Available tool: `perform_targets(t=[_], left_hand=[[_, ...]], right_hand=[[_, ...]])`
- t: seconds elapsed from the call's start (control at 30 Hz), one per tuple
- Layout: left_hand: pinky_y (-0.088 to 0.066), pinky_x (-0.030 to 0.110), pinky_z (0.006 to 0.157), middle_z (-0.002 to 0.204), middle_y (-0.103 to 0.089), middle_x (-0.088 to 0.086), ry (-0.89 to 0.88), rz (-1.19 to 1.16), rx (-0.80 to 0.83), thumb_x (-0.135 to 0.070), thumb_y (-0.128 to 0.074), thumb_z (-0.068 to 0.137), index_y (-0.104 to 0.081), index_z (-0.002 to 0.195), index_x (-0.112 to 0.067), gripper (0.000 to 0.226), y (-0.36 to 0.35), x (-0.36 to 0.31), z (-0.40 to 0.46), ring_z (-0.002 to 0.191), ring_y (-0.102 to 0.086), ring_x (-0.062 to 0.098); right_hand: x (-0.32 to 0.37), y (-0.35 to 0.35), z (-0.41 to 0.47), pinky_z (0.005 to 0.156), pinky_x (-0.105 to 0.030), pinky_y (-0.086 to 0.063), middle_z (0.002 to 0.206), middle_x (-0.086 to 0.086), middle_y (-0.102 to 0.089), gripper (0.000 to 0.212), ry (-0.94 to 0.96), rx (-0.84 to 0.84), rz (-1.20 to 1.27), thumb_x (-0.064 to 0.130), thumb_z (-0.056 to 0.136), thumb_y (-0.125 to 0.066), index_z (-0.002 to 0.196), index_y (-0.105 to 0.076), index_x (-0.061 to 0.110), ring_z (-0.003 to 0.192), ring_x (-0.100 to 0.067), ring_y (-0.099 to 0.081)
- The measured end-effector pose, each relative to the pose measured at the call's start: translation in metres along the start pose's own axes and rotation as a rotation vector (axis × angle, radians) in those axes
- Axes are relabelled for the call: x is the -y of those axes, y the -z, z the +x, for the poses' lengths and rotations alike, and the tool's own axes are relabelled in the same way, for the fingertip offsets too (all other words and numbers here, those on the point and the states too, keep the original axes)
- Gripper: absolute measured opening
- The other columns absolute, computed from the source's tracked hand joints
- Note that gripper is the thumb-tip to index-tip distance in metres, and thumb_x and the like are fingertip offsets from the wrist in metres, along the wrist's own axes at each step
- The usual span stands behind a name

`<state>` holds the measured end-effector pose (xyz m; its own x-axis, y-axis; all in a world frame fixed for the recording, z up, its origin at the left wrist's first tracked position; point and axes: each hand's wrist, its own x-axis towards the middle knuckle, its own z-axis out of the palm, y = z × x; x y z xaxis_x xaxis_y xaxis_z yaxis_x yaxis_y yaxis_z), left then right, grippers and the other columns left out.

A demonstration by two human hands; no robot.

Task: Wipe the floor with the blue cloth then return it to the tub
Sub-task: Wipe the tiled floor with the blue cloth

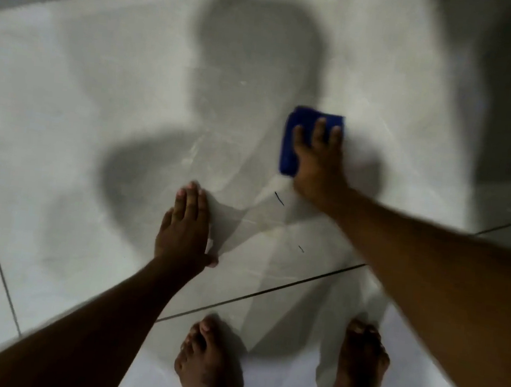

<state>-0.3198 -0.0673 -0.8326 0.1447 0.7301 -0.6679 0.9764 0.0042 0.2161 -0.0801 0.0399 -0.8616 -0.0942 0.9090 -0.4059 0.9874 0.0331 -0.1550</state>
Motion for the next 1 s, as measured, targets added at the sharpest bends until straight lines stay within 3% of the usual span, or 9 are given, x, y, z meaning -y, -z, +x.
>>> perform_targets(t=[0.1,0.23,0.43,0.53,0.63,0.73,0.8,0.87,1.0], left_hand=[[-0.011,0.047,0.124,0.158,0.027,0.013,-0.006,-0.007,-0.023,-0.045,-0.087,0.06,0.022,0.149,-0.009,0.145,0.002,0.004,-0.003,0.148,0.019,0.031],[-0.012,0.047,0.124,0.158,0.029,0.013,-0.013,-0.007,-0.006,-0.048,-0.086,0.061,0.024,0.148,-0.009,0.145,0.001,0.005,-0.004,0.147,0.021,0.03],[-0.009,0.044,0.124,0.158,0.03,0.014,-0.006,0.007,0.004,-0.048,-0.086,0.061,0.023,0.148,-0.007,0.145,0.003,0.001,0.001,0.147,0.022,0.032],[-0.01,0.043,0.124,0.158,0.028,0.014,-0.014,0.003,-0.009,-0.049,-0.085,0.062,0.022,0.149,-0.008,0.143,0.006,0.002,-0.001,0.148,0.02,0.031],[-0.01,0.044,0.124,0.156,0.03,0.014,-0.019,0.001,-0.003,-0.049,-0.085,0.062,0.023,0.148,-0.008,0.143,0.005,0.002,-0.002,0.147,0.022,0.031],[-0.01,0.045,0.124,0.155,0.031,0.014,-0.011,0.0,-0.009,-0.049,-0.085,0.061,0.027,0.144,-0.009,0.145,0.002,0.003,-0.001,0.146,0.023,0.031],[-0.009,0.045,0.124,0.154,0.032,0.014,-0.005,0.008,0.002,-0.049,-0.086,0.06,0.028,0.142,-0.009,0.146,0.001,0.001,0.0,0.146,0.023,0.032],[-0.008,0.044,0.124,0.154,0.032,0.015,-0.001,0.014,0.007,-0.049,-0.085,0.061,0.028,0.143,-0.009,0.146,0.002,0.001,0.0,0.146,0.023,0.033],[-0.01,0.045,0.124,0.156,0.031,0.015,-0.008,0.03,0.005,-0.051,-0.083,0.064,0.025,0.147,-0.008,0.143,0.004,-0.001,-0.002,0.146,0.023,0.031]], right_hand=[[0.032,-0.036,-0.1,0.11,-0.069,-0.022,0.156,-0.029,-0.018,0.084,0.413,0.082,-0.063,0.02,0.076,-0.065,0.149,-0.025,0.014,0.14,-0.058,-0.009],[-0.054,-0.031,-0.149,0.096,-0.062,-0.045,0.149,-0.022,-0.039,0.072,0.801,0.213,-0.281,0.021,0.076,-0.065,0.144,-0.04,0.021,0.136,-0.05,-0.027],[-0.005,-0.006,-0.023,0.11,-0.063,-0.023,0.158,-0.026,-0.018,0.083,0.117,-0.039,-0.057,0.02,0.073,-0.062,0.149,-0.028,0.02,0.141,-0.055,-0.011],[0.007,-0.042,-0.098,0.113,-0.064,-0.016,0.158,-0.025,-0.015,0.082,0.512,0.069,-0.166,0.026,0.077,-0.056,0.15,-0.02,0.019,0.142,-0.053,-0.007],[-0.07,-0.043,-0.157,0.112,-0.06,-0.021,0.156,-0.019,-0.027,0.078,0.818,0.219,-0.283,0.021,0.076,-0.055,0.149,-0.027,0.022,0.143,-0.046,-0.016],[-0.131,-0.013,-0.116,0.106,-0.063,-0.036,0.152,-0.03,-0.028,0.081,0.381,0.096,-0.231,0.016,0.072,-0.06,0.148,-0.03,0.014,0.137,-0.055,-0.024],[-0.122,0.008,-0.057,0.109,-0.063,-0.029,0.155,-0.035,-0.013,0.087,-0.071,0.0,-0.092,0.017,0.077,-0.065,0.151,-0.018,0.012,0.138,-0.059,-0.013],[-0.077,0.016,-0.007,0.115,-0.062,-0.016,0.157,-0.033,-0.004,0.082,-0.218,-0.02,0.048,0.018,0.083,-0.059,0.152,-0.015,0.015,0.139,-0.059,-0.003],[0.008,-0.023,-0.042,0.115,-0.061,-0.01,0.159,-0.027,-0.01,0.081,0.256,-0.003,0.001,0.023,0.078,-0.059,0.151,-0.022,0.021,0.142,-0.055,-0.004]])
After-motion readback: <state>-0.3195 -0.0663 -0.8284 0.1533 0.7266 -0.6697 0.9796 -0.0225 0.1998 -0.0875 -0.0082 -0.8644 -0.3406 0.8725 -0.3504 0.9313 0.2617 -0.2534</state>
